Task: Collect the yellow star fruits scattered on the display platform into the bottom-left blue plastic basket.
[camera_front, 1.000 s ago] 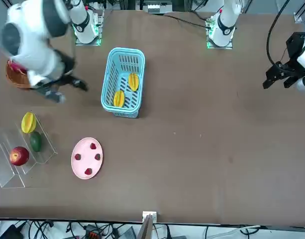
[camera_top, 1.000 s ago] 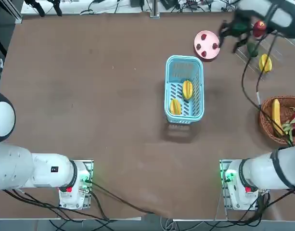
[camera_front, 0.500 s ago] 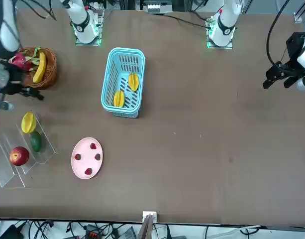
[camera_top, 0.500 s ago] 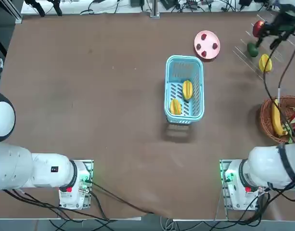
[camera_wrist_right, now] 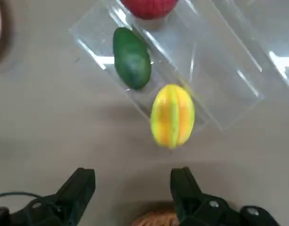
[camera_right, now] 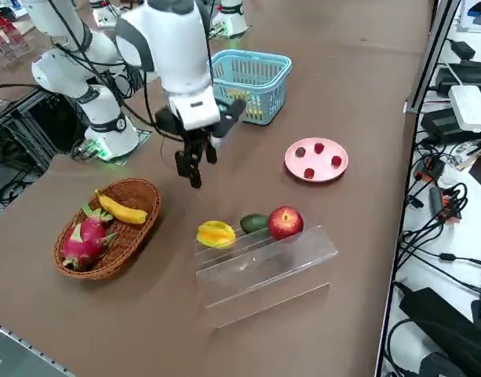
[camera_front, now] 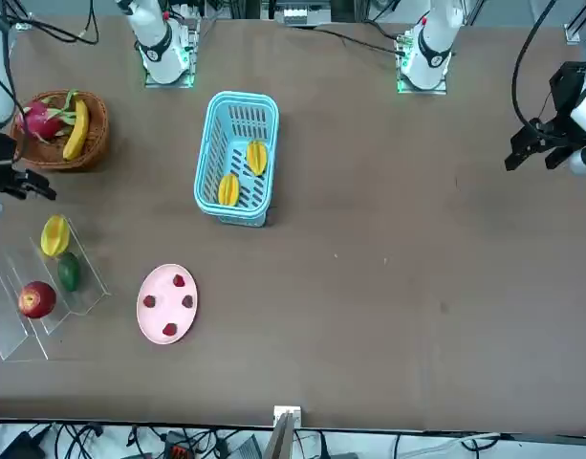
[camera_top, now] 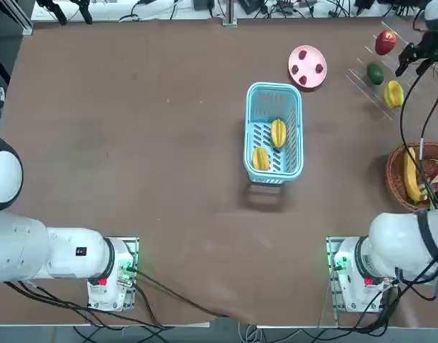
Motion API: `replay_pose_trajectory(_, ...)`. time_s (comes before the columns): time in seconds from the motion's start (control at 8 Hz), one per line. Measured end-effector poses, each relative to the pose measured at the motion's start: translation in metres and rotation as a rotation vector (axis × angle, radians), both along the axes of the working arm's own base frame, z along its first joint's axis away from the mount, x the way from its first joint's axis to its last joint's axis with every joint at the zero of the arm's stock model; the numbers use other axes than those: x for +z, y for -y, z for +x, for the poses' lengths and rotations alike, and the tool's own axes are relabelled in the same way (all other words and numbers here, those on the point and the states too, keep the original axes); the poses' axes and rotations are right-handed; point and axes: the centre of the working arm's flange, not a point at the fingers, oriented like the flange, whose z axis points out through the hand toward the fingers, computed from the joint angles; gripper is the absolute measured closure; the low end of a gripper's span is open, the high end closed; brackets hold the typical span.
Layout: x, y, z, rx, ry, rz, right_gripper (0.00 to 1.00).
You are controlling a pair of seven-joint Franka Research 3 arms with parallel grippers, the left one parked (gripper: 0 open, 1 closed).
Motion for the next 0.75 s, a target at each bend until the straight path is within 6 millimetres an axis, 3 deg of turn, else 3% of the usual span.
replay_pose_trajectory(0.38,-0.044,-0.001,0.021,0.051,0.021,-0.031,0.02)
replay_pose_trajectory(0.75,-0.03,0.013,0.043,0.057,0.076,-0.053,0.02)
